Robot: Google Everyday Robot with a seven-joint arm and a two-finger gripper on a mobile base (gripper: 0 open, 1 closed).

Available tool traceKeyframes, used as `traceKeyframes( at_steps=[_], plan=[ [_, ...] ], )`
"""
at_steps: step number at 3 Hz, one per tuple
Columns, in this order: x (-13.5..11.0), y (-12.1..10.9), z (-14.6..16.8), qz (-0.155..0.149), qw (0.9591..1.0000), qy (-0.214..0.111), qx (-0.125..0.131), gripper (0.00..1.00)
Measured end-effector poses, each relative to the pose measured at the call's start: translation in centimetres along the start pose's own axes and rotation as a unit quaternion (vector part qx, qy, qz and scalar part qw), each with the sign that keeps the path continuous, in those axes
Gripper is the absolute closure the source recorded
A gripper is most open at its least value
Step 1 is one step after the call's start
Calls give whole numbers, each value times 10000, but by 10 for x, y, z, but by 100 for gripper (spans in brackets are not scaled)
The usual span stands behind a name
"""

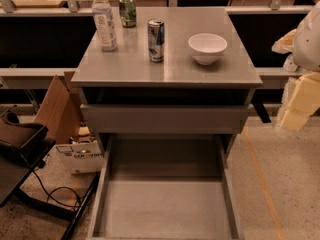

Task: Place blue plastic bottle into middle drawer

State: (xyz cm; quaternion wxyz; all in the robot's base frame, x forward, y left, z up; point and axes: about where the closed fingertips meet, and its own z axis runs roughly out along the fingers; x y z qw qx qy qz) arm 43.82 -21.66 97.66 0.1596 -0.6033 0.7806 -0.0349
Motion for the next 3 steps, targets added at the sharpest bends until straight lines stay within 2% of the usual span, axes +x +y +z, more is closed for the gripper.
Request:
traceKeyframes(
  at_steps=[1,2,3],
  plan=[
    [-1,-2,-1,10,10000,-42,53,0],
    [-16,-22,20,-80,9990,-422,140,0],
    [-45,-70,52,143,9907,-1281,438,0]
  ],
)
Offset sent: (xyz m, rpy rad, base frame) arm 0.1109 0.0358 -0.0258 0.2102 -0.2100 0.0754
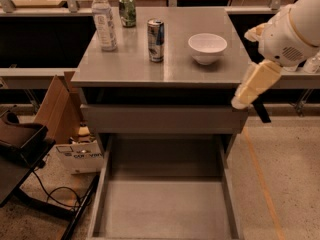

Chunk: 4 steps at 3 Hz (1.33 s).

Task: Place blue plastic bottle into middle drawer

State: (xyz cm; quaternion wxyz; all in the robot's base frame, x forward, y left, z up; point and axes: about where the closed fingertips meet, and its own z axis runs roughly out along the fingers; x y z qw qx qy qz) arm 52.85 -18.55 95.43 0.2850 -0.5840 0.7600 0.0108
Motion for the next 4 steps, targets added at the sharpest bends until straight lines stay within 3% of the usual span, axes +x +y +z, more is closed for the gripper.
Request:
traceKeyframes(
  at_steps=[1,2,3,4],
  plan=[
    [-28,-26,36,410,9957,-787,260,0],
    [-72,-30,57,819,9859,-1368,518,0],
    [-116,-23,75,1306,9743,-1661,780,0],
    [-166,-40,78,1569,9565,-2136,1218,0]
  ],
)
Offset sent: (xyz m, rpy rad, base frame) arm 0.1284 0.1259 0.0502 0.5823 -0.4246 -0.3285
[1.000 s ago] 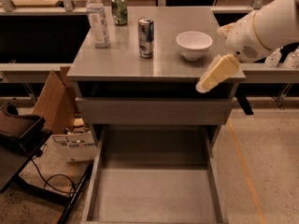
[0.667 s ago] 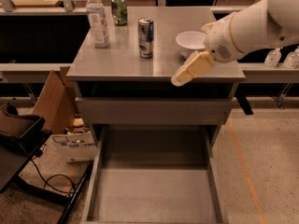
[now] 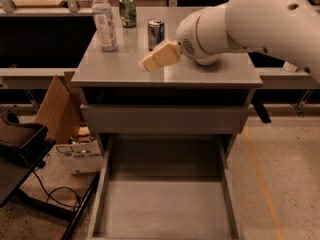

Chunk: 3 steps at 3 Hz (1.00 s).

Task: Place blue plastic bottle into middle drawer

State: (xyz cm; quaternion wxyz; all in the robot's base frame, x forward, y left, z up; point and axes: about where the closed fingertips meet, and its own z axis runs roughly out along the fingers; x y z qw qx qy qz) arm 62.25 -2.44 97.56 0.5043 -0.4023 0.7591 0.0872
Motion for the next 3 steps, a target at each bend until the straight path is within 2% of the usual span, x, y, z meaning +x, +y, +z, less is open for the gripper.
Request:
traceKeyframes(
  at_steps=[1,2,3],
  plan=[
    [-28,-14,1,223,9982,-453,337,0],
    [-30,-14,5,220,9980,-483,329,0],
    [-49,-25,50,260,9961,-819,213,0]
  ],
)
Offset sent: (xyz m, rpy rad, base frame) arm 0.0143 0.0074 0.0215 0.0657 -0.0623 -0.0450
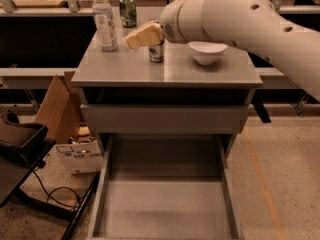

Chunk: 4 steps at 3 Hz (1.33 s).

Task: Place blue plastic bottle into middle drawer

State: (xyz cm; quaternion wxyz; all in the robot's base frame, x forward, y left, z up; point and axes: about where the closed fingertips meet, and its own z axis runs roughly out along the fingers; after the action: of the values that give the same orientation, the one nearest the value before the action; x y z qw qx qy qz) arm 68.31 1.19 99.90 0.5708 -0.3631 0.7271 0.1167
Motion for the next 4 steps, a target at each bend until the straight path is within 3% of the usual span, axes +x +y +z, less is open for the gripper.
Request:
traceKeyframes(
  at_steps=[1,2,4],
  plan=[
    [-14,-12,51,71,9993,-359,-107,0],
    [-24,-21,99,232,9982,-522,-178,0],
    [-46,-23,171,497,9981,-295,-220,0]
  ],
)
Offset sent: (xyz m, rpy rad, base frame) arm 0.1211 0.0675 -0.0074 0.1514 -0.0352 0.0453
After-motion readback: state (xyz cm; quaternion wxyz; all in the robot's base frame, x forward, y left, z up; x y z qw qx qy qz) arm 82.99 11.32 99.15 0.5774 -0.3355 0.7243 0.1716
